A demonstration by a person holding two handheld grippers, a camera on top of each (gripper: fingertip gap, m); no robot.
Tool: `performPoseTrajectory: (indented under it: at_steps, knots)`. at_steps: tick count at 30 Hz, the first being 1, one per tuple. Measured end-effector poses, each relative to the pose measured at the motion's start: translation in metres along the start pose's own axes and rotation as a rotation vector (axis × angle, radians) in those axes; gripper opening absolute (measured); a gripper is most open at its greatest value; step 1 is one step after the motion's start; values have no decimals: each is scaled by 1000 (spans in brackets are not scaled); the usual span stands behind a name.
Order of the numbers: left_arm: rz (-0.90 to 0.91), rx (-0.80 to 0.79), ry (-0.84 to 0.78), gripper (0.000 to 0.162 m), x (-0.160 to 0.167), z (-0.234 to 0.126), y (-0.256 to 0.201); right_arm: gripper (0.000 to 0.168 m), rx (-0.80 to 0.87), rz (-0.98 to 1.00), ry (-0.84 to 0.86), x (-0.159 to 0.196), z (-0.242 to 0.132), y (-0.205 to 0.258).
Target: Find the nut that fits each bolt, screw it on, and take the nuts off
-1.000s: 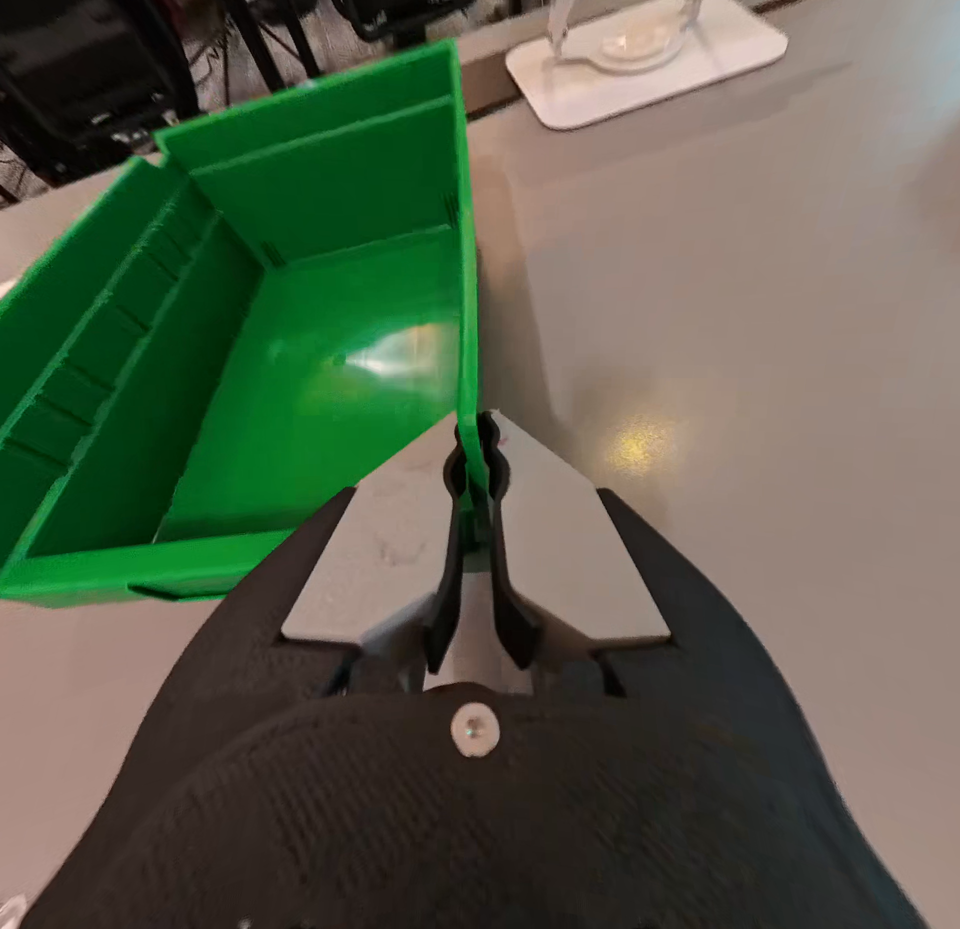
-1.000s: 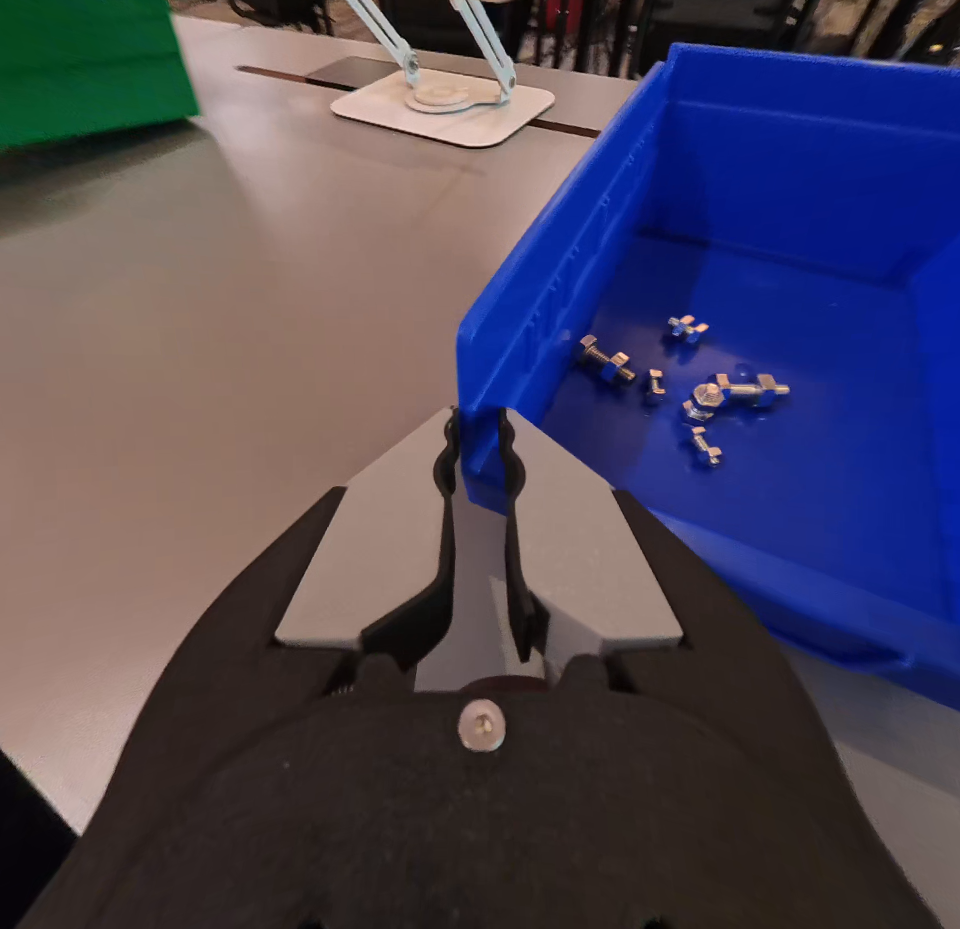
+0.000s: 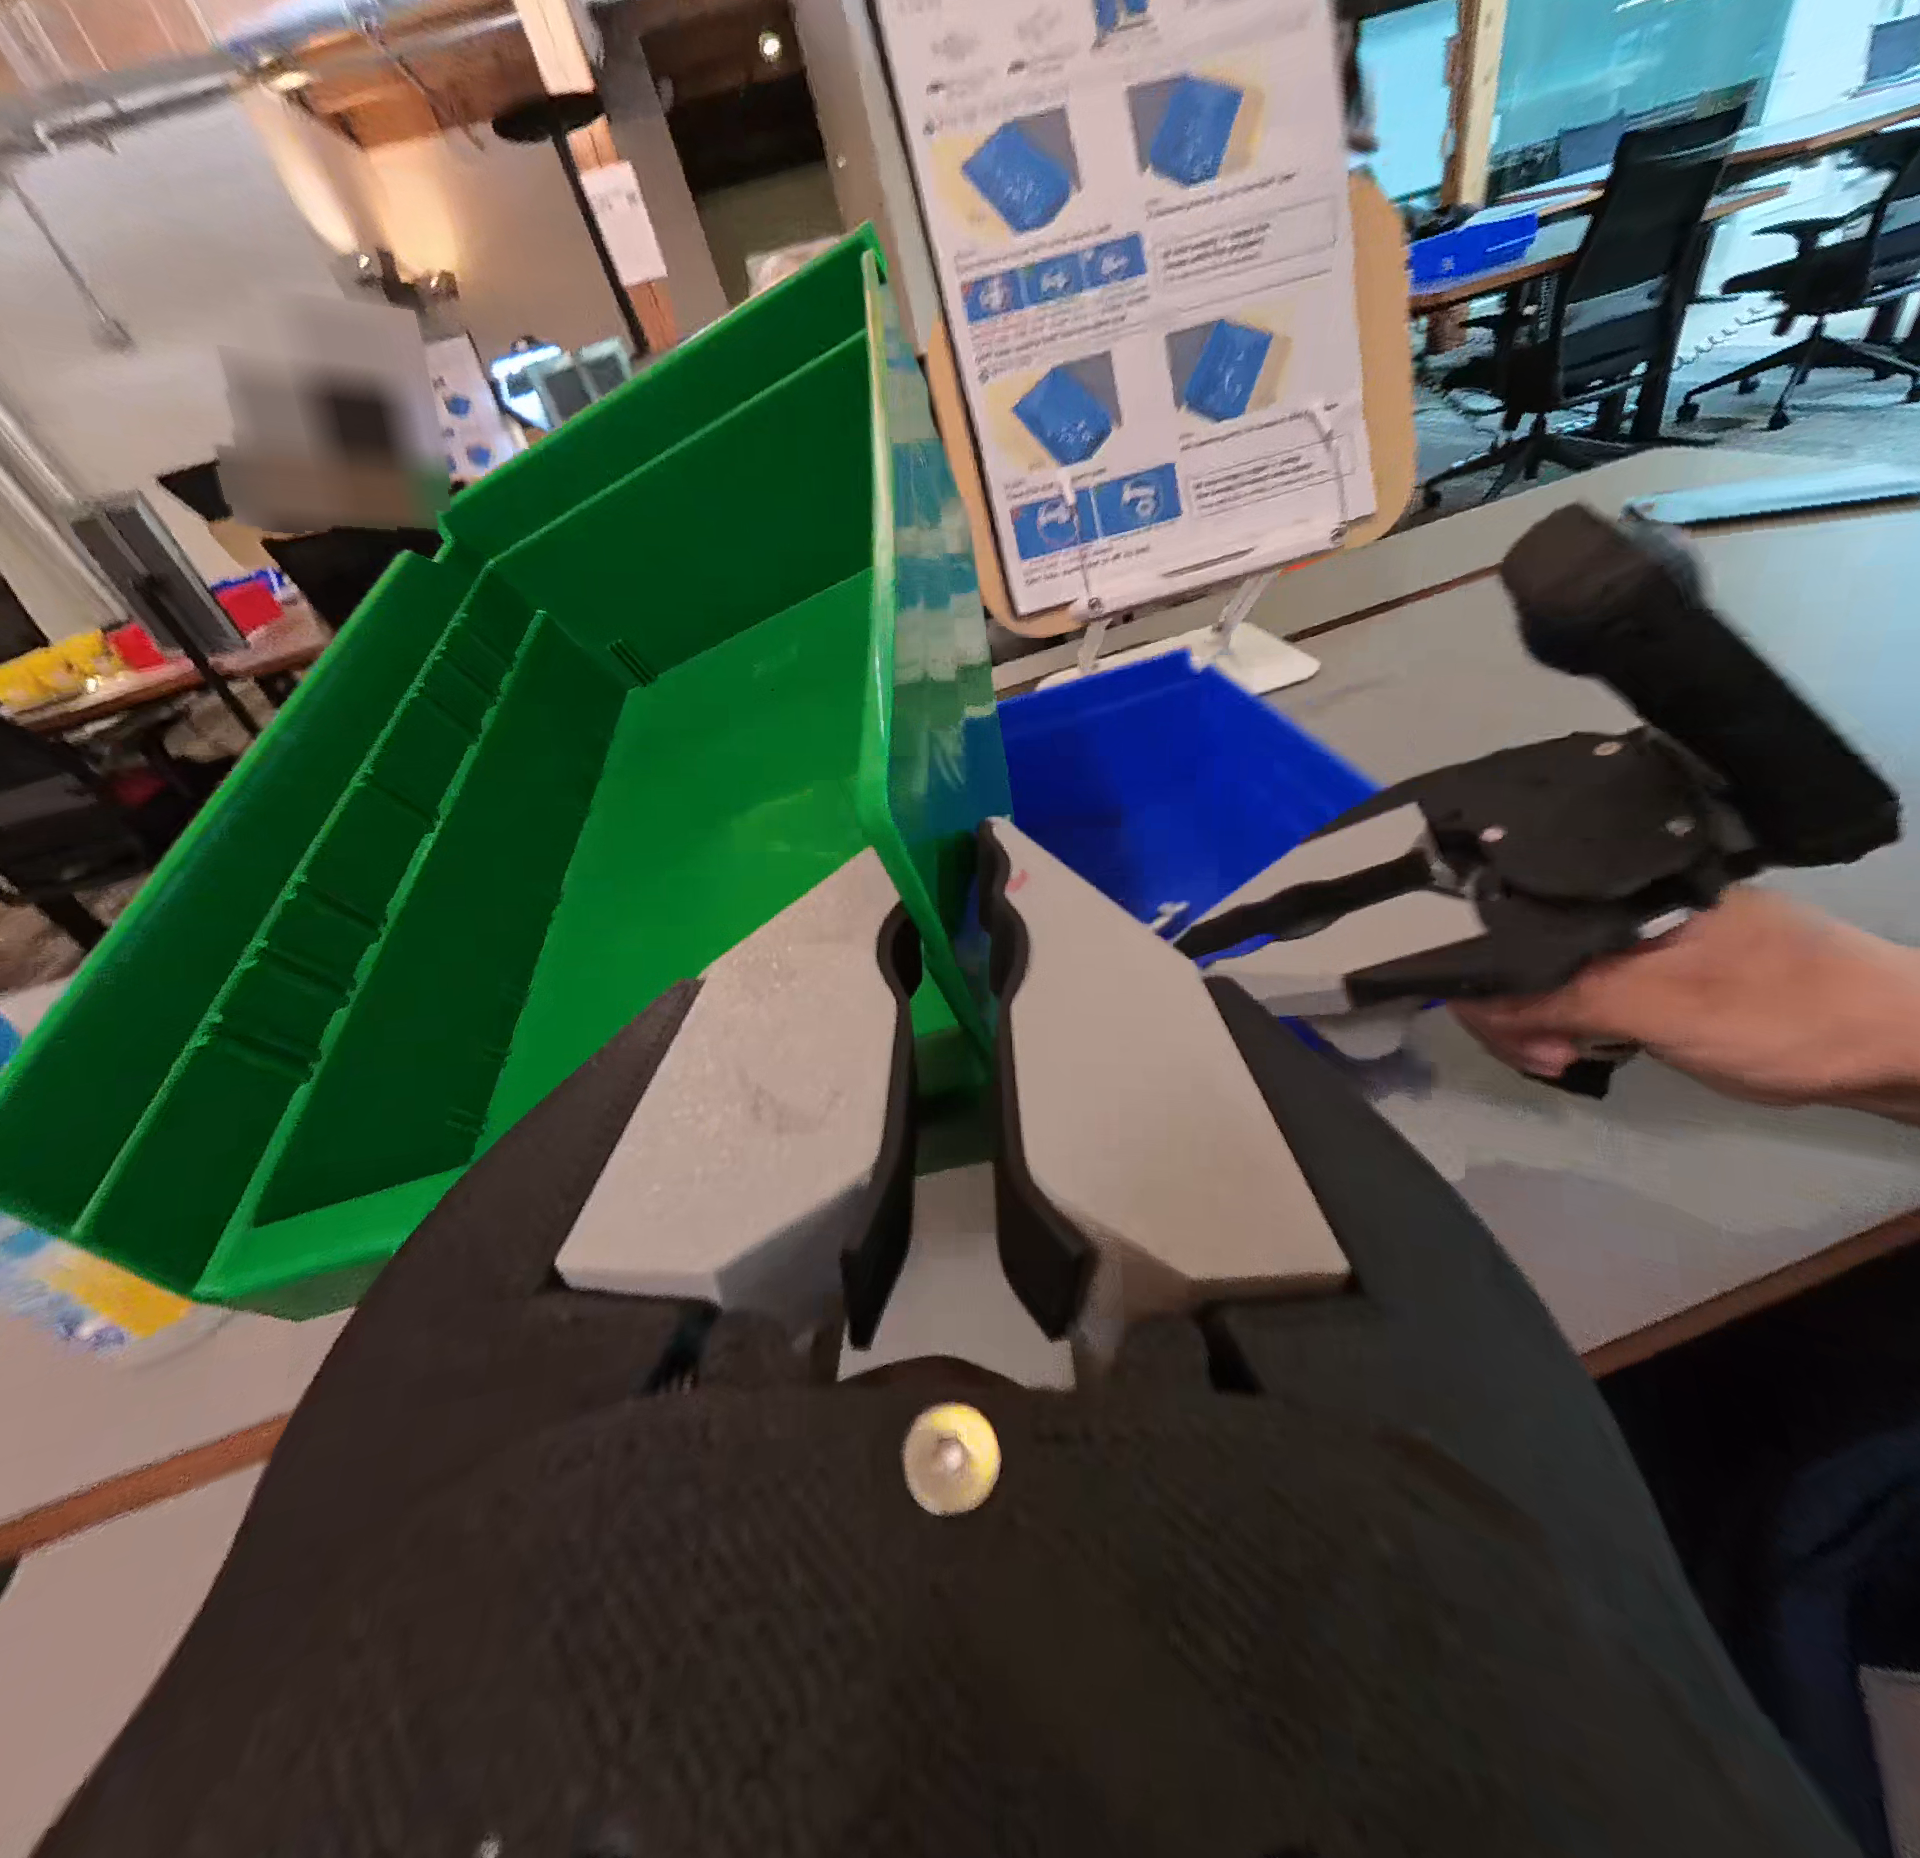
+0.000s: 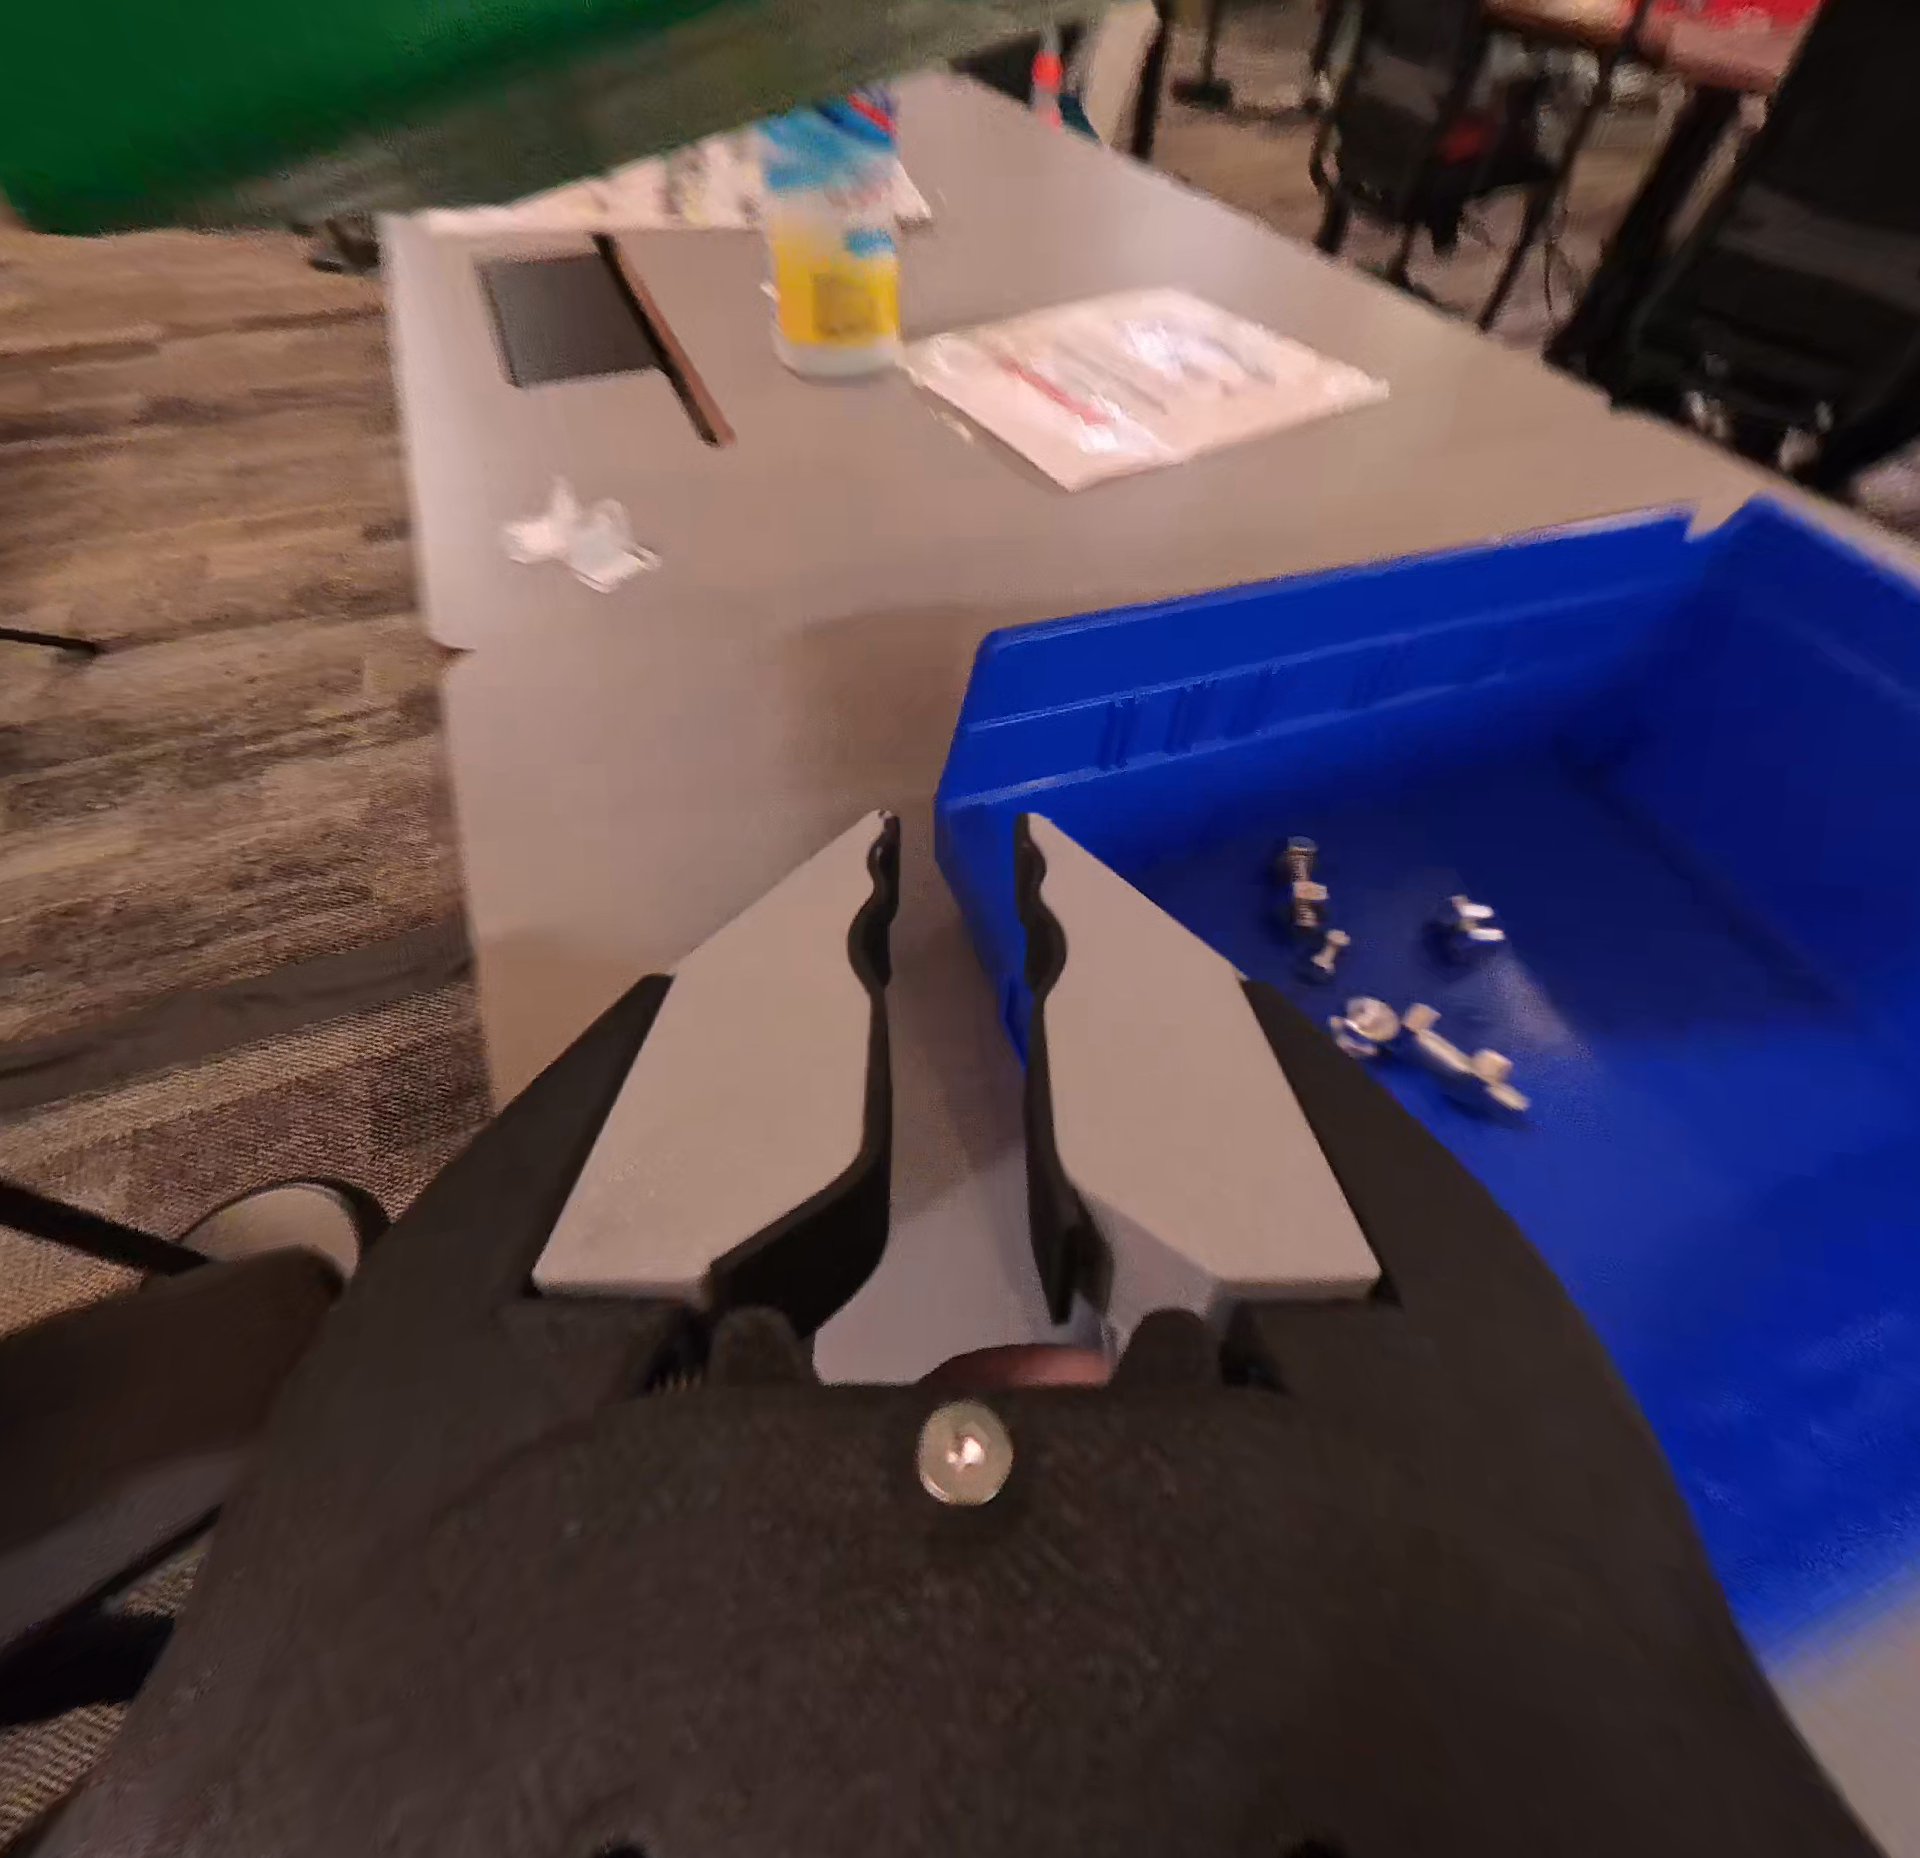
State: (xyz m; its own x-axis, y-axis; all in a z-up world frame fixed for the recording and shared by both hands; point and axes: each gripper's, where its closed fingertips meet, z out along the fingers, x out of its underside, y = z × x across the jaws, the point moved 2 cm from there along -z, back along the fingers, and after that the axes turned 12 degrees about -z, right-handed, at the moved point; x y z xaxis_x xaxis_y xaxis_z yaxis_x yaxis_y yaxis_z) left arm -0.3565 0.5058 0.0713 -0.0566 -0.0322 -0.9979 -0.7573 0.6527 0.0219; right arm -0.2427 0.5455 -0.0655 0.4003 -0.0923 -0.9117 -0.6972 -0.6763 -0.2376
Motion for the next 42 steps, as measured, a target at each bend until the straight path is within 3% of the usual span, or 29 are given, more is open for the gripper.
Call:
performPoseTrajectory:
  at_steps: [5,9,12,17,22,25,27,29,31,33,36,39,42]
  knots:
    - [116,126,-4,5,-22,10,-62,25,18,-84,-153,1,-117,-19]
    - [211,287,-12,6,-29,34,-139,35,39,4,-168,41,-216,-56]
    - [268,421,0,6,-25,62,-202,40,84,11,-44,82,-277,-79]
    - [328,612,65,6,8,115,-311,39,363,-5,66,135,-374,-124]
    - [356,729,140,7,76,174,-409,38,510,109,62,175,-439,-146]
    - [340,708,223,6,126,211,-452,37,540,175,114,203,-454,-154]
    - [336,671,191,5,145,231,-478,36,552,183,146,211,-456,-155]
    - [278,729,328,11,165,238,-511,36,568,156,159,207,-455,-155]
    - [111,867,403,41,157,224,-539,37,590,112,179,199,-454,-155]
    - [24,969,359,38,130,205,-541,38,621,76,177,190,-455,-154]
    - [65,1025,375,64,113,174,-505,38,530,95,128,182,-436,-137]
    - [83,1022,390,65,116,149,-440,41,366,121,139,188,-395,-111]
    - [67,834,367,67,123,150,-351,33,515,90,255,213,-373,-130]
